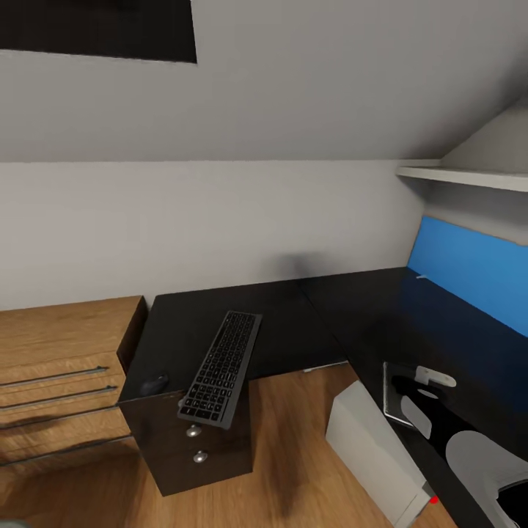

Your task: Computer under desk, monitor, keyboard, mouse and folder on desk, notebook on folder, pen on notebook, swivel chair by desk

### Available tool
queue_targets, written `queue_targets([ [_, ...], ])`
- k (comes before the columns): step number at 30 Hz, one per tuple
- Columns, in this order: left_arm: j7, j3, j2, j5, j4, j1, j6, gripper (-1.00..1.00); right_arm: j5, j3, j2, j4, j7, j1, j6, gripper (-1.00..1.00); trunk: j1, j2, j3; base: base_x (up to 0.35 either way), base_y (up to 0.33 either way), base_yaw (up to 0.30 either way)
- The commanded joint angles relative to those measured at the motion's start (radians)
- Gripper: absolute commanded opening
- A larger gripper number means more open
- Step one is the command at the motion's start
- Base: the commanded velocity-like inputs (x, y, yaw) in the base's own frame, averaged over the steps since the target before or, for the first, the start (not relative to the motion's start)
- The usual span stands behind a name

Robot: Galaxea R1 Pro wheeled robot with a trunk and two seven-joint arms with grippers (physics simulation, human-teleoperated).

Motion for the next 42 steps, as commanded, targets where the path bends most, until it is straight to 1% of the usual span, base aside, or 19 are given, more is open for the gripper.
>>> queue_targets([
  [1, 0.006, -0.007, 0.001, 0.011, 0.000, -0.001, -0.006, 1.00, -0.010, 0.008, -0.001, -0.001, -0.005, -0.001, -0.001, 1.00, 0.000, 0.000, -0.001, 0.000, 0.000, 0.000],
  [16, 0.006, -0.007, 0.001, 0.011, 0.002, -0.001, -0.006, 1.00, -0.010, 0.008, -0.001, -0.002, -0.006, -0.001, -0.003, 1.00, 0.000, 0.000, -0.001, 0.003, 0.000, 0.000],
  [27, 0.002, -0.007, 0.002, 0.011, 0.003, -0.001, -0.005, 1.00, -0.010, 0.003, -0.002, -0.002, -0.008, -0.001, -0.007, 1.00, 0.000, 0.000, -0.001, 0.210, 0.000, 0.000],
  [34, 0.004, -0.007, 0.002, 0.011, 0.004, -0.001, -0.004, 1.00, -0.010, 0.002, -0.002, -0.002, -0.009, -0.001, -0.009, 1.00, 0.000, 0.000, -0.001, 0.063, -0.006, 0.000],
  [42, 0.003, -0.007, 0.002, 0.011, 0.014, -0.001, -0.004, 1.00, -0.010, 0.001, -0.002, -0.002, -0.009, -0.001, -0.009, 1.00, 0.000, 0.000, -0.001, 0.132, -0.117, 0.000],
])
